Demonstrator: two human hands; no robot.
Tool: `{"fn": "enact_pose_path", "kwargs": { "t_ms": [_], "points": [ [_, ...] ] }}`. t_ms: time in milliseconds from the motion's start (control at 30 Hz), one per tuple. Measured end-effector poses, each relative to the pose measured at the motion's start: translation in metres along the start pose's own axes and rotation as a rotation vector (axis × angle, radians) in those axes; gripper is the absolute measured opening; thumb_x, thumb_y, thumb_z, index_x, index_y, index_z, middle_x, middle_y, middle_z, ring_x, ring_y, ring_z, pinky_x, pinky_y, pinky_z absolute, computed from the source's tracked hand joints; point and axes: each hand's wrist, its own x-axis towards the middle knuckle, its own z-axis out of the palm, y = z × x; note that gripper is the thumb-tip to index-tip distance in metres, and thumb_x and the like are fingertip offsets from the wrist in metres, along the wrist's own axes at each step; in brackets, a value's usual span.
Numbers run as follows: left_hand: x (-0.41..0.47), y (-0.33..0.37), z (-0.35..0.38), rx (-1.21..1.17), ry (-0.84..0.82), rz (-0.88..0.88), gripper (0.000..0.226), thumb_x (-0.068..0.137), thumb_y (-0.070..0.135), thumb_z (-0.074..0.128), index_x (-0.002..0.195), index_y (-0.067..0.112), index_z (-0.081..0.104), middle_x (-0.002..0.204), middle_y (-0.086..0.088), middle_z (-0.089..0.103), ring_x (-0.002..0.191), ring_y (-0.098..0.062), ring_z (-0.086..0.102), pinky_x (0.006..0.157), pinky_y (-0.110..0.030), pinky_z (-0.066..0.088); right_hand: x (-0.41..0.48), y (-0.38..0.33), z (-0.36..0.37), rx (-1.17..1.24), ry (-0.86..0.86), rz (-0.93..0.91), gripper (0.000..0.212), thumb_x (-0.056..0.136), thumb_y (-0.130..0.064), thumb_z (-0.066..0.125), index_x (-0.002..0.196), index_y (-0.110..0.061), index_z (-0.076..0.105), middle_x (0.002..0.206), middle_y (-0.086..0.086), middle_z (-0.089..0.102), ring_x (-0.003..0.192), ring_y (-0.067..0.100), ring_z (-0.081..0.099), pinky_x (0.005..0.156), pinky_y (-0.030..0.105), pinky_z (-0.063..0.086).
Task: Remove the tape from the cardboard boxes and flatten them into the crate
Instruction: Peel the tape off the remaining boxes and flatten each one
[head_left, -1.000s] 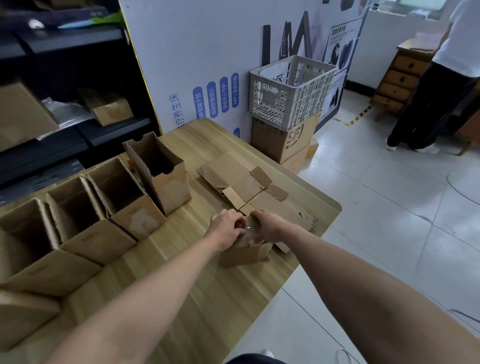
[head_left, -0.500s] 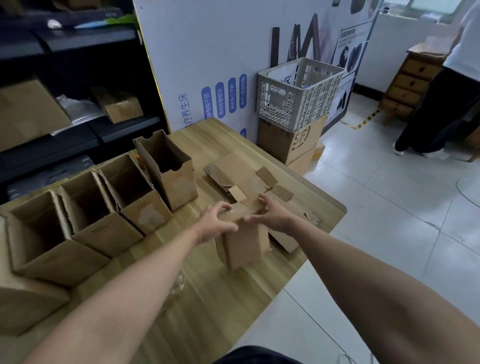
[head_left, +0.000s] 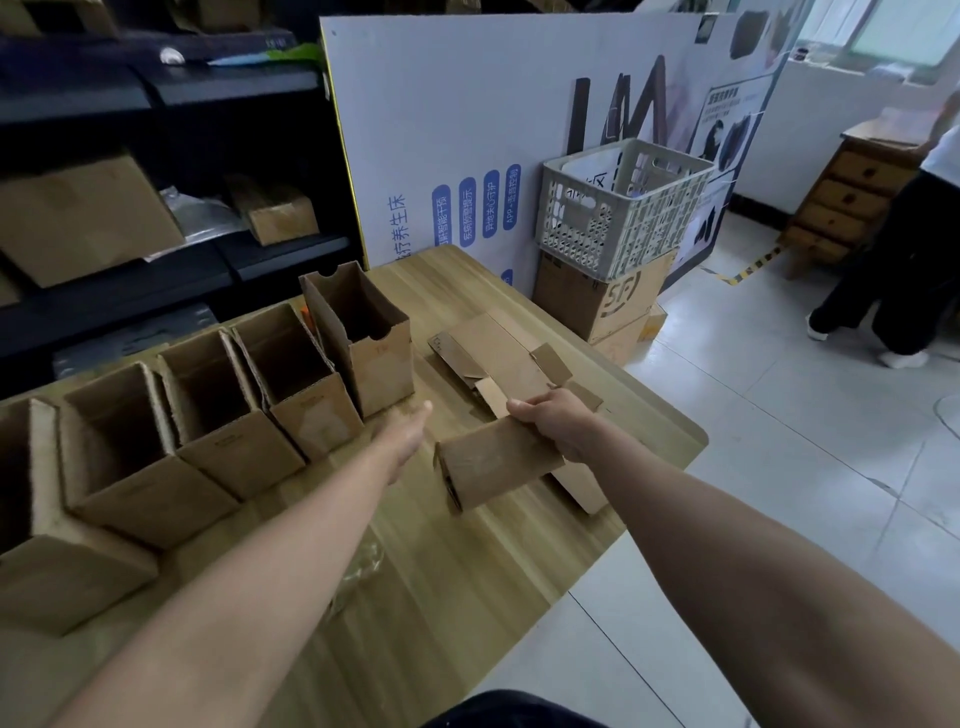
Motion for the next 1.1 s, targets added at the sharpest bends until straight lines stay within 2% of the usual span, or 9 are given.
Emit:
{"fn": "enact_pose_path", "kwargs": {
  "t_ms": [67, 133, 233, 367, 467, 633, 800, 967, 1100],
  "points": [
    [-0.005, 0.003, 0.000, 0.015, 0.105, 0.365, 0.024, 0.088, 0.037, 0.060, 0.093, 0.014, 0.058, 0.098, -0.005, 0.063, 0.092, -0.025, 0.058, 0.073, -0.030, 0.048, 0.005, 0.004, 0.010, -0.006, 0.053, 0.067, 0.034, 0.089, -0.032, 0.065, 0.109, -0.005, 0.064, 0.108, 0.010, 0.065, 0.097, 0.025, 0.063, 0.091, 0.040, 0.051],
    [-0.013, 0.003, 0.002, 0.176, -0.030, 0.573, 0.010, 0.083, 0.027, 0.068, 0.080, 0.021, 0.061, 0.083, 0.004, 0.063, 0.080, -0.015, 0.059, 0.068, -0.024, 0.048, 0.009, 0.010, 0.022, -0.009, 0.096, 0.116, 0.037, 0.092, -0.029, 0.060, 0.117, -0.001, 0.058, 0.117, 0.014, 0.061, 0.106, 0.028, 0.059, 0.096, 0.043, 0.049],
    [-0.014, -0.013, 0.011, 0.508, -0.190, 0.566, 0.015, 0.077, 0.019, 0.075, 0.091, 0.022, 0.069, 0.093, 0.007, 0.059, 0.091, -0.014, 0.057, 0.085, -0.026, 0.049, 0.010, 0.016, 0.032, -0.228, 0.103, 0.063, 0.035, 0.095, -0.028, 0.053, 0.116, 0.000, 0.058, 0.119, 0.017, 0.060, 0.107, 0.030, 0.058, 0.093, 0.043, 0.050],
    [-0.009, -0.018, 0.013, 0.548, -0.108, 0.574, 0.029, 0.077, 0.013, 0.074, 0.105, 0.019, 0.069, 0.103, 0.003, 0.057, 0.097, -0.013, 0.052, 0.092, -0.024, 0.043, 0.010, 0.022, 0.025, -0.657, 0.090, -0.105, 0.062, 0.085, -0.048, 0.062, 0.138, -0.023, 0.043, 0.141, 0.012, 0.036, 0.129, 0.033, 0.034, 0.107, 0.048, 0.036],
    [-0.012, -0.012, 0.019, 0.566, -0.111, 0.587, 0.030, 0.076, 0.013, 0.076, 0.105, 0.017, 0.070, 0.105, 0.000, 0.059, 0.096, -0.013, 0.052, 0.092, -0.023, 0.043, 0.009, 0.025, 0.020, -0.941, -0.077, -0.251, 0.080, 0.077, -0.048, 0.071, 0.145, -0.030, 0.033, 0.148, 0.002, 0.030, 0.137, 0.032, 0.020, 0.111, 0.053, 0.025],
    [-0.016, -0.006, 0.032, 0.639, -0.039, 0.531, 0.020, 0.077, 0.020, 0.075, 0.095, 0.024, 0.069, 0.103, -0.002, 0.061, 0.103, -0.020, 0.055, 0.095, -0.031, 0.045, 0.007, 0.032, 0.021, -0.881, -0.096, -0.256, 0.084, 0.077, -0.030, 0.076, 0.147, -0.021, 0.032, 0.143, 0.004, 0.043, 0.129, 0.026, 0.039, 0.106, 0.038, 0.035],
    [-0.018, -0.006, 0.034, 0.683, -0.018, 0.581, 0.009, 0.084, 0.016, 0.065, 0.083, 0.025, 0.068, 0.082, 0.011, 0.048, 0.104, -0.017, 0.049, 0.093, -0.030, 0.038, 0.007, 0.028, 0.024, -0.872, -0.082, -0.250, 0.084, 0.075, -0.029, 0.078, 0.146, -0.019, 0.033, 0.142, 0.005, 0.045, 0.128, 0.026, 0.042, 0.105, 0.038, 0.036],
    [-0.011, -0.003, 0.032, 0.645, -0.081, 0.546, 0.025, 0.084, 0.019, 0.067, 0.103, 0.036, 0.066, 0.090, 0.015, 0.053, 0.094, -0.008, 0.040, 0.094, -0.033, 0.030, 0.008, 0.029, 0.023, -0.852, -0.085, -0.246, 0.083, 0.075, -0.029, 0.078, 0.145, -0.019, 0.034, 0.140, 0.006, 0.046, 0.127, 0.026, 0.043, 0.105, 0.039, 0.038],
    [-0.009, -0.002, 0.038, 0.641, -0.076, 0.571, 0.012, 0.087, 0.022, 0.062, 0.084, 0.033, 0.064, 0.086, 0.012, 0.062, 0.093, -0.013, 0.050, 0.081, -0.030, 0.025, 0.010, 0.031, 0.023, -0.859, -0.080, -0.244, 0.083, 0.075, -0.031, 0.077, 0.145, -0.020, 0.034, 0.140, 0.006, 0.046, 0.126, 0.026, 0.044, 0.105, 0.040, 0.038]
  ]
}}
